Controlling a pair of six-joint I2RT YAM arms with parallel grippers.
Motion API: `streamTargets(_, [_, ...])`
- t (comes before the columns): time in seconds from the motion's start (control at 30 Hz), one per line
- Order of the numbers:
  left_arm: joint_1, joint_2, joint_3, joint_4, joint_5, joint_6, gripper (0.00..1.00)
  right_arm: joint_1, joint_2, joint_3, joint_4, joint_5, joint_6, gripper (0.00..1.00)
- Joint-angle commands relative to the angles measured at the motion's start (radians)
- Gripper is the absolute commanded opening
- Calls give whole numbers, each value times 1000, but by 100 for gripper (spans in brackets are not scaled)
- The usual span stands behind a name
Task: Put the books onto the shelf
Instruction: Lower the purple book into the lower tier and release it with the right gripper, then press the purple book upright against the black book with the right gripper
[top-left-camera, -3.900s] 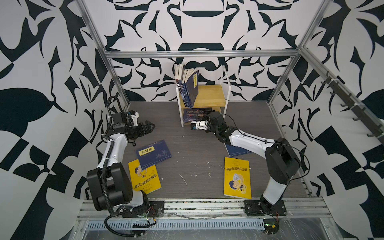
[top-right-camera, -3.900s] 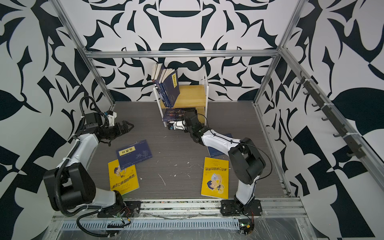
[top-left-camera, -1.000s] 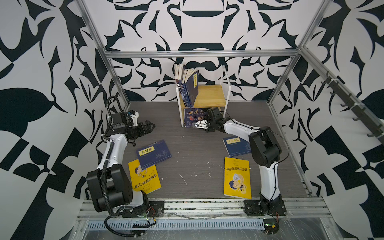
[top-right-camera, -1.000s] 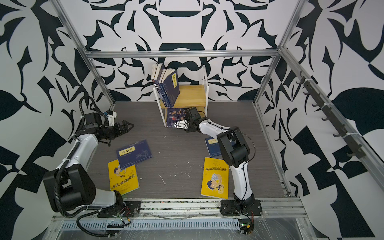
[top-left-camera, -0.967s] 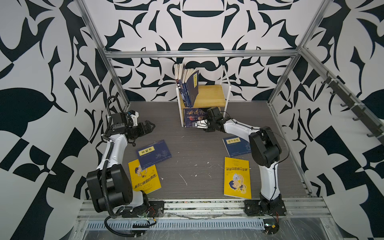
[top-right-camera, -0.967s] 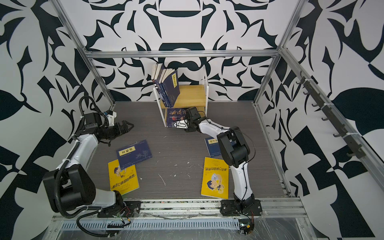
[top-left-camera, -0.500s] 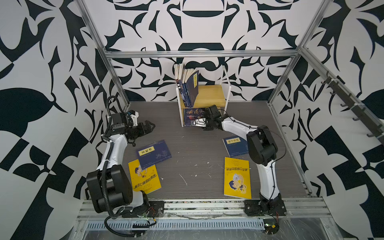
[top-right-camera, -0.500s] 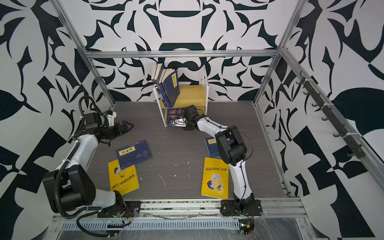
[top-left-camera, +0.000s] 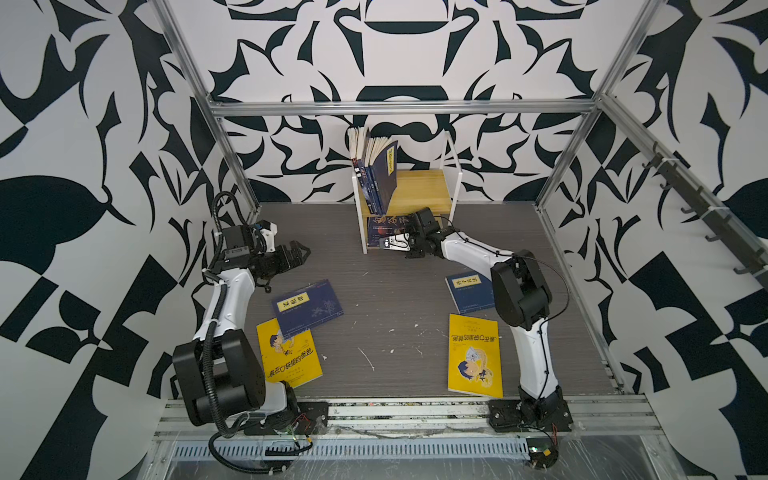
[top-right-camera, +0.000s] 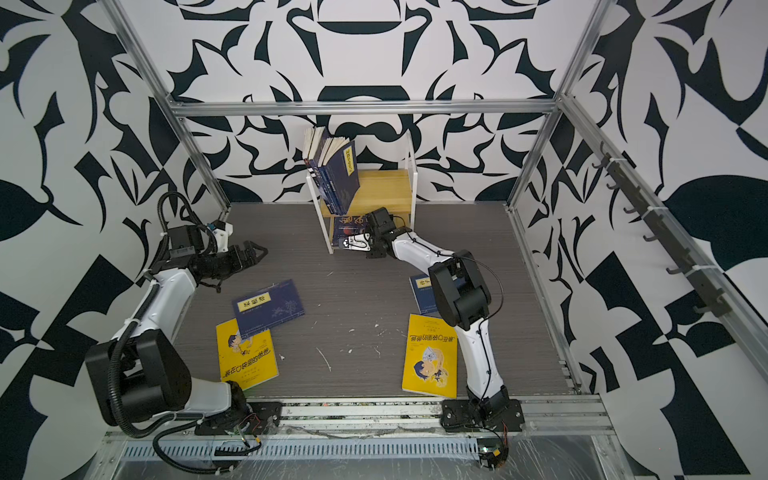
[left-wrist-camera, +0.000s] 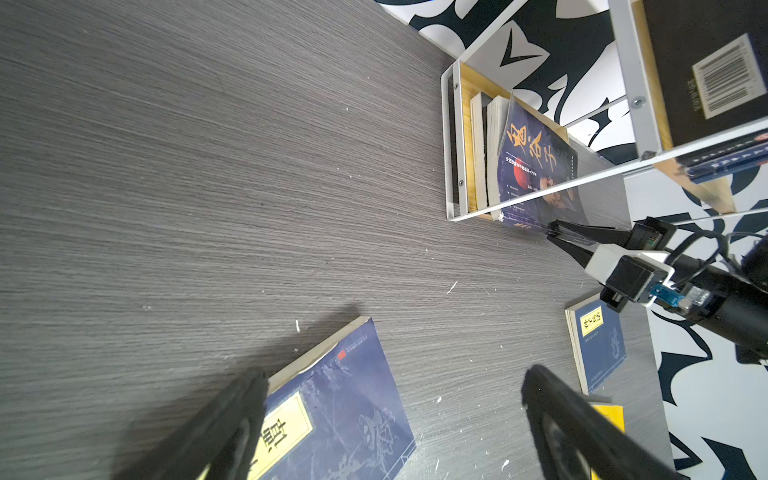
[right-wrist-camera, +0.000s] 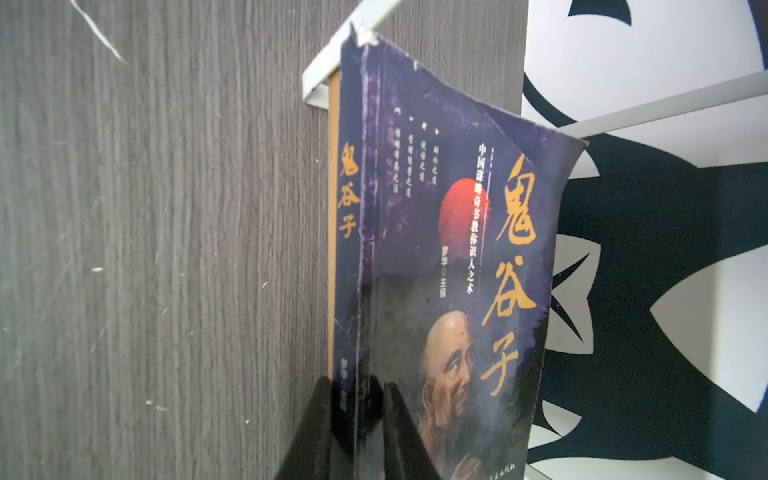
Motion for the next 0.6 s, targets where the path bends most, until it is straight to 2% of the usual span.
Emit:
streamTargets(0.0, [3, -22, -14, -9, 18, 4, 100, 1, 6, 57, -4, -15, -12, 18])
streamTargets(0.1, [5, -22, -15, -9, 18, 4, 100, 1, 2, 70, -33, -15, -20, 19])
streamTargets(0.3, [3, -18, -14, -8, 18, 4, 100, -26, -44, 68, -146, -61, -9, 34])
streamTargets(0.57, [3, -15, -12, -9, 16, 2, 100, -61, -55, 40, -186, -85, 19, 37])
